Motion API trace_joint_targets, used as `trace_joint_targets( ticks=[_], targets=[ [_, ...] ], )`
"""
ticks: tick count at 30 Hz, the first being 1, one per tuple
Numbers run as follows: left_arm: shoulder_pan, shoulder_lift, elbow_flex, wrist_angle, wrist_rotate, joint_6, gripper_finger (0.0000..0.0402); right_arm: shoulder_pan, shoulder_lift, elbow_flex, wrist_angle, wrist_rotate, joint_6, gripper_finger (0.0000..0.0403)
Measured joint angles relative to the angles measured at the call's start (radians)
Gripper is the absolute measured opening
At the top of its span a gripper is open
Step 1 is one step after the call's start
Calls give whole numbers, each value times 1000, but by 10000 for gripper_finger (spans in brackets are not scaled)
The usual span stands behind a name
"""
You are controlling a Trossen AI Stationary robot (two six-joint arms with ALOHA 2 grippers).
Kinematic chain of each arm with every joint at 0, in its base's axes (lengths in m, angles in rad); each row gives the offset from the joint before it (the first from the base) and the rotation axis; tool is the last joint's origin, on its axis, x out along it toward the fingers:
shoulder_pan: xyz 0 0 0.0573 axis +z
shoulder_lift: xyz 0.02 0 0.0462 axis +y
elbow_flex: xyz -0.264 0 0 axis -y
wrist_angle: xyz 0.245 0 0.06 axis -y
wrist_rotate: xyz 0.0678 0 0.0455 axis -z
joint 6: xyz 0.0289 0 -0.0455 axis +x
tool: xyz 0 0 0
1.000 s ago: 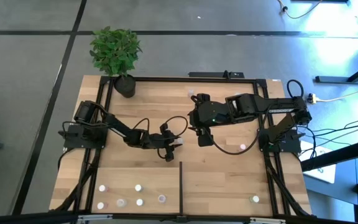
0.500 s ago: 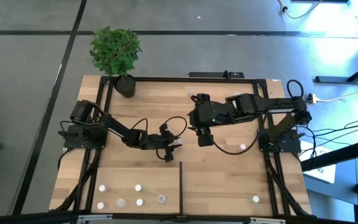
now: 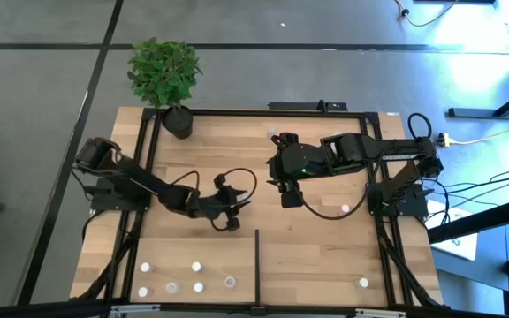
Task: Pick and place medicine bottles onto shelf by color
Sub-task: Put the bottom white pill bottle on the shelf aligned with the other white pill bottle
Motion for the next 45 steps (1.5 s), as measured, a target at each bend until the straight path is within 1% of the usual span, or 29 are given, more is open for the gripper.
trace_joint_targets(
  ticks=[3, 6, 13, 16, 21, 25, 33, 40, 45],
  targets=[
    [-28, -59, 0, -55, -49, -4, 130, 0, 0, 0, 1, 0, 0, 237],
    [-56, -107, 0, -112, -76, -31, 130, 0, 0, 0, 2, 0, 0, 237],
    [-129, -184, 0, -284, -132, -157, 130, 0, 0, 0, 7, 0, 0, 237],
    [-174, -219, 0, -327, -176, -178, 130, 0, 0, 0, 7, 0, 0, 237],
    [-233, -274, 0, -326, -217, -180, 130, 0, 0, 0, 7, 0, 0, 237],
    [-263, -308, 0, -342, -226, -176, 130, 0, 0, 0, 7, 0, 0, 237],
    [-335, -371, 0, -467, -226, -237, 130, 0, 0, 0, 7, 0, 0, 237],
    [-405, -416, 0, -543, -225, -238, 130, 0, 0, 0, 7, 0, 0, 237],
    [-431, -422, 0, -605, -221, -299, 130, 0, 0, 0, 14, 0, 0, 237]
  ],
)
